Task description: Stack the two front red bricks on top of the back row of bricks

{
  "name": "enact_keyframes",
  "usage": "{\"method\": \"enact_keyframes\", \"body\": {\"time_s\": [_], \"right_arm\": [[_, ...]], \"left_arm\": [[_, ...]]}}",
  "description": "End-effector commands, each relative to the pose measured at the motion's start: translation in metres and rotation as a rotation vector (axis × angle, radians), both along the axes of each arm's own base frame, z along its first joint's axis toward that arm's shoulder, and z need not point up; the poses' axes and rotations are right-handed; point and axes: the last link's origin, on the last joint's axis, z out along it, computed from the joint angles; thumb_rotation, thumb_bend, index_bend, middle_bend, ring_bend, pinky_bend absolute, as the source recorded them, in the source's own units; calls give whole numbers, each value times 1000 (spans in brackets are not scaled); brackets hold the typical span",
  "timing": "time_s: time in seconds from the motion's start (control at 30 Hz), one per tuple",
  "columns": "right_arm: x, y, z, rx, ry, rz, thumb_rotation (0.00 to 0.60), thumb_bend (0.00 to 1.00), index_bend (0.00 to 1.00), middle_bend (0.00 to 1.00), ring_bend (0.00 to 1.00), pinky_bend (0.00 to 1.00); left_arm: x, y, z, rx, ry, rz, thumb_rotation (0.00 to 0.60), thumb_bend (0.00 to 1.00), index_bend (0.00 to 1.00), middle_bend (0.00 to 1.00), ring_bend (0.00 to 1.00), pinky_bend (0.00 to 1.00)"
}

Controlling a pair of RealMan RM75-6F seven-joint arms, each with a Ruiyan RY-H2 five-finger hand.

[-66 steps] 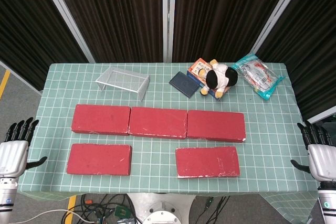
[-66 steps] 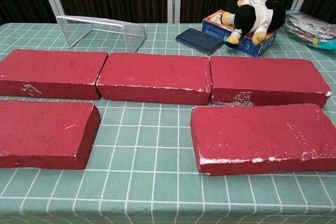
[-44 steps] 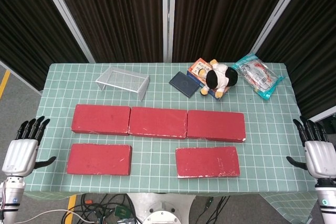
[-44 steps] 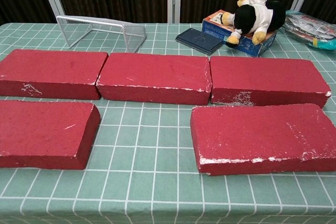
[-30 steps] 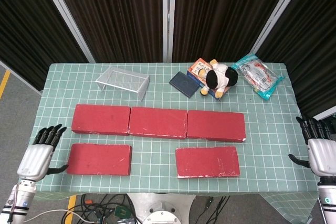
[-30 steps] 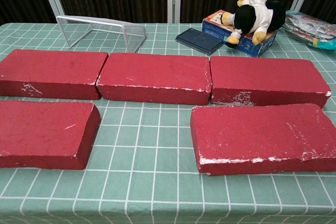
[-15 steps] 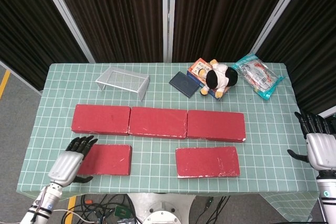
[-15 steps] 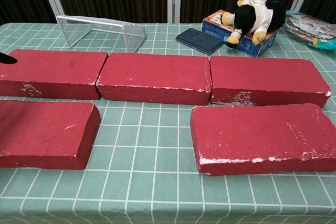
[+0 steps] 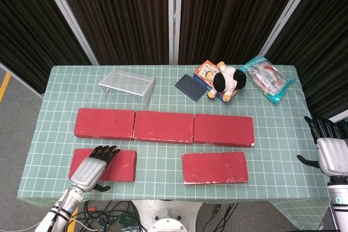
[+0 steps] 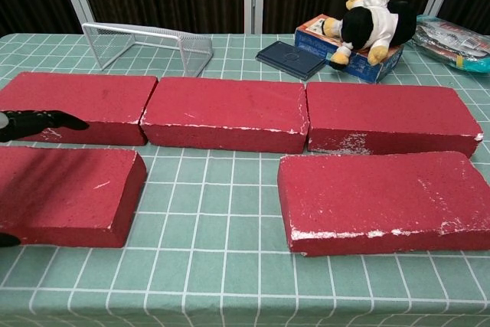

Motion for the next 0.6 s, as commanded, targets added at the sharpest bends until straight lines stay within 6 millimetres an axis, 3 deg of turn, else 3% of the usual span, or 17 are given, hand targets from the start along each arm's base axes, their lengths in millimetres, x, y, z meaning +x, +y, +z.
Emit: {"method": "enact_keyframes", "body": {"time_s": [0.03,0.6], "right_arm": [[0,0,0,-1,0,2,600,35,0,0,0,0],[-3,0,-1,-4,-6,-2,600,39,0,0,0,0]], "left_arm": [[1,6,-7,-9,7,0,600,0,36,21,0,0],[-10,24,-24,-39,53,61,600,0,35,50,0,0]]}}
